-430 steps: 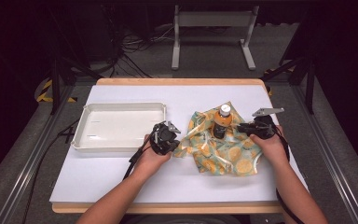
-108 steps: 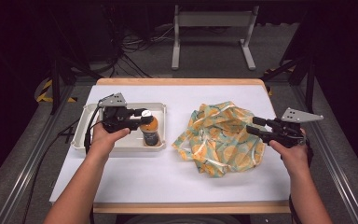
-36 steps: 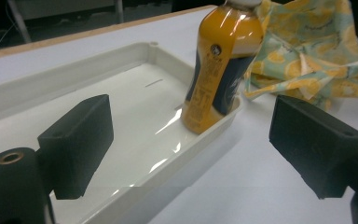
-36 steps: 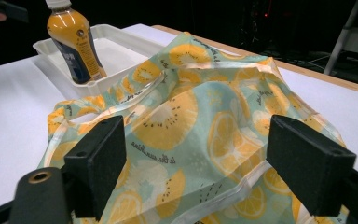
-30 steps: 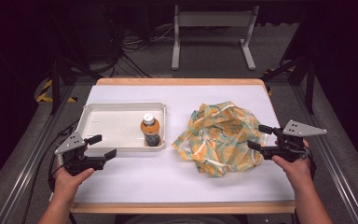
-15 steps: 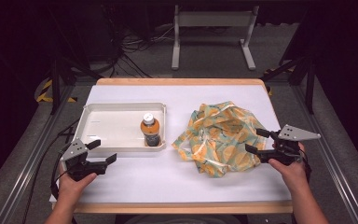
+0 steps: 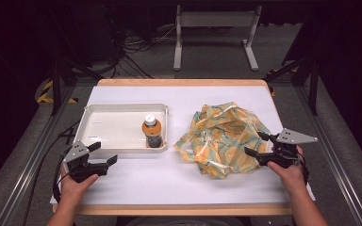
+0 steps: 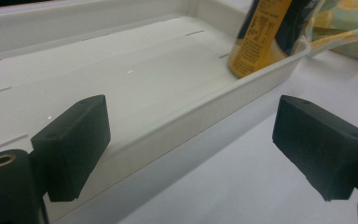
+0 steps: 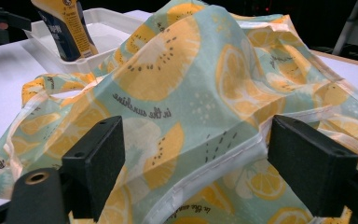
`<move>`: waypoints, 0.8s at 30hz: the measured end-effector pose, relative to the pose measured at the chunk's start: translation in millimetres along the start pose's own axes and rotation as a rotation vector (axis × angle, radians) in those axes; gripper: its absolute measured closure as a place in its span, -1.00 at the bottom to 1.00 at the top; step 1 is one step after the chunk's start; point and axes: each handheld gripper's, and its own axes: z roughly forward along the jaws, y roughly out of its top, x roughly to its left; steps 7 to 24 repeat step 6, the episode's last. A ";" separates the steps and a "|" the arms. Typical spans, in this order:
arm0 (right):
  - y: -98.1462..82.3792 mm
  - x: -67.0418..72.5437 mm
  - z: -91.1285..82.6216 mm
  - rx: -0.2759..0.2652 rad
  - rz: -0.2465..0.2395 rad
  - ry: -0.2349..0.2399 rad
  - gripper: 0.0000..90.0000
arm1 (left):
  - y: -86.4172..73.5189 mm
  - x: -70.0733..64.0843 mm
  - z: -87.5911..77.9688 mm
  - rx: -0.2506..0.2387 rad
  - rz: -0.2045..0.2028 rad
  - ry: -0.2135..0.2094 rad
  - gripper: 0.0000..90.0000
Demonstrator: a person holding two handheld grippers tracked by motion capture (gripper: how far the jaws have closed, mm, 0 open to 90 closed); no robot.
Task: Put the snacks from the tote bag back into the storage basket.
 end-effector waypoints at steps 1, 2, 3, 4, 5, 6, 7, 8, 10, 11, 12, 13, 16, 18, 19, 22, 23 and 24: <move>0.0 -0.1 -0.5 0.000 0.001 -0.002 -0.57 | -0.2 0.0 0.2 0.002 -0.007 -0.005 -0.74; 0.2 -0.1 -0.9 -0.003 0.002 -0.003 -0.57 | -0.2 0.4 0.1 0.003 -0.009 -0.007 -0.74; 0.6 0.0 -1.5 -0.006 0.002 -0.001 -0.57 | -0.2 0.6 0.1 0.001 -0.014 -0.011 -0.74; 1.0 -0.1 -2.1 -0.008 0.001 -0.002 -0.57 | -0.1 0.8 0.1 -0.001 -0.012 -0.011 -0.74; 1.3 -0.1 -2.6 -0.011 0.001 -0.003 -0.57 | -0.1 0.7 0.1 -0.003 -0.018 -0.015 -0.74; 1.7 -0.2 -3.1 -0.014 0.002 -0.004 -0.57 | -0.1 0.6 0.0 -0.003 -0.018 -0.019 -0.74; 1.7 -0.2 -3.1 -0.014 0.002 -0.004 -0.57 | -0.1 0.6 0.0 -0.003 -0.018 -0.019 -0.74; 1.7 -0.2 -3.1 -0.014 0.002 -0.004 -0.57 | -0.1 0.6 0.0 -0.003 -0.018 -0.019 -0.74; 1.7 -0.2 -3.1 -0.014 0.002 -0.004 -0.57 | -0.1 0.6 0.0 -0.003 -0.018 -0.019 -0.74; 1.7 -0.2 -3.1 -0.014 0.002 -0.004 -0.57 | -0.1 0.6 0.0 -0.003 -0.018 -0.019 -0.74; 1.7 -0.2 -3.1 -0.014 0.002 -0.004 -0.57 | -0.1 0.6 0.0 -0.003 -0.018 -0.019 -0.74; 1.7 -0.2 -3.1 -0.014 0.002 -0.004 -0.57 | -0.1 0.6 0.0 -0.003 -0.018 -0.019 -0.74; 1.7 -0.2 -3.1 -0.014 0.002 -0.004 -0.57 | -0.1 0.6 0.0 -0.003 -0.018 -0.019 -0.74; 1.7 -0.2 -3.1 -0.014 0.002 -0.004 -0.57 | -0.1 0.6 0.0 -0.003 -0.018 -0.019 -0.74; 1.7 -0.2 -3.1 -0.014 0.002 -0.004 -0.57 | -0.1 0.6 0.0 -0.003 -0.018 -0.019 -0.74; 1.7 -0.2 -3.1 -0.014 0.002 -0.004 -0.57 | -0.1 0.6 0.0 -0.003 -0.018 -0.019 -0.74; 1.7 -0.2 -3.1 -0.014 0.002 -0.004 -0.57 | -0.1 0.6 0.0 -0.003 -0.018 -0.019 -0.74; 1.7 -0.2 -3.1 -0.014 0.002 -0.004 -0.57 | -0.1 0.6 0.0 -0.003 -0.018 -0.019 -0.74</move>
